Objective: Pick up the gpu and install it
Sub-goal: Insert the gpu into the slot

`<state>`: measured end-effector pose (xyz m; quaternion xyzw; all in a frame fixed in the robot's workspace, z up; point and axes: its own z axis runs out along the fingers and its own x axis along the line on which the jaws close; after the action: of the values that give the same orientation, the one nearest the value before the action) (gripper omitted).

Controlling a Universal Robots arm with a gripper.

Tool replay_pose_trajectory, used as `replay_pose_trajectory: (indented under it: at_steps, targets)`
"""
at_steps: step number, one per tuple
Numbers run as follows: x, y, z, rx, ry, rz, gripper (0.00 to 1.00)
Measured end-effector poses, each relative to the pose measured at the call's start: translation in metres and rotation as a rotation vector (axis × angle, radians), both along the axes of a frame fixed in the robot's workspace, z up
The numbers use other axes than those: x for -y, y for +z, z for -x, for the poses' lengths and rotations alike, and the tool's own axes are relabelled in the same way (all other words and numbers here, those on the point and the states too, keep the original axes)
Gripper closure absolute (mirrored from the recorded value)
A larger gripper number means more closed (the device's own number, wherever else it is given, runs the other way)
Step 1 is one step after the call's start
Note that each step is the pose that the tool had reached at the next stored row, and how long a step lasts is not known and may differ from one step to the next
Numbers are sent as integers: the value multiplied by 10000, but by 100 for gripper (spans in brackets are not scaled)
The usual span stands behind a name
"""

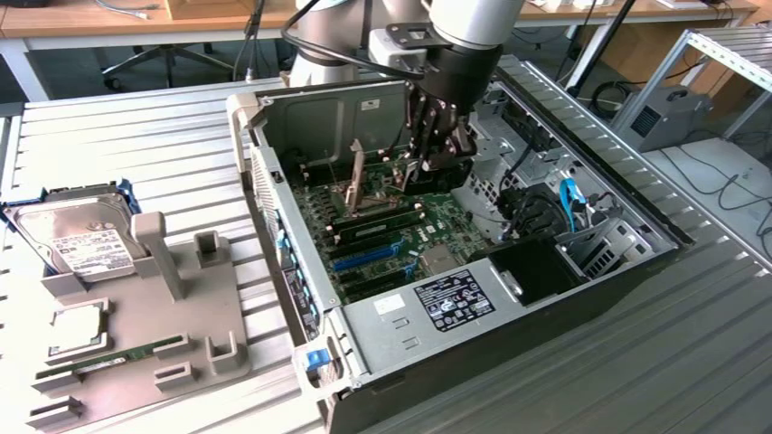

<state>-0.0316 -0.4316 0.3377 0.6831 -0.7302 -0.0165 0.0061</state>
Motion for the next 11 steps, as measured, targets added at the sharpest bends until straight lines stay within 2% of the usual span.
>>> replay_pose_trajectory:
  at_steps: [11]
  targets:
    - [0, 0, 0, 0, 749, 1, 74]
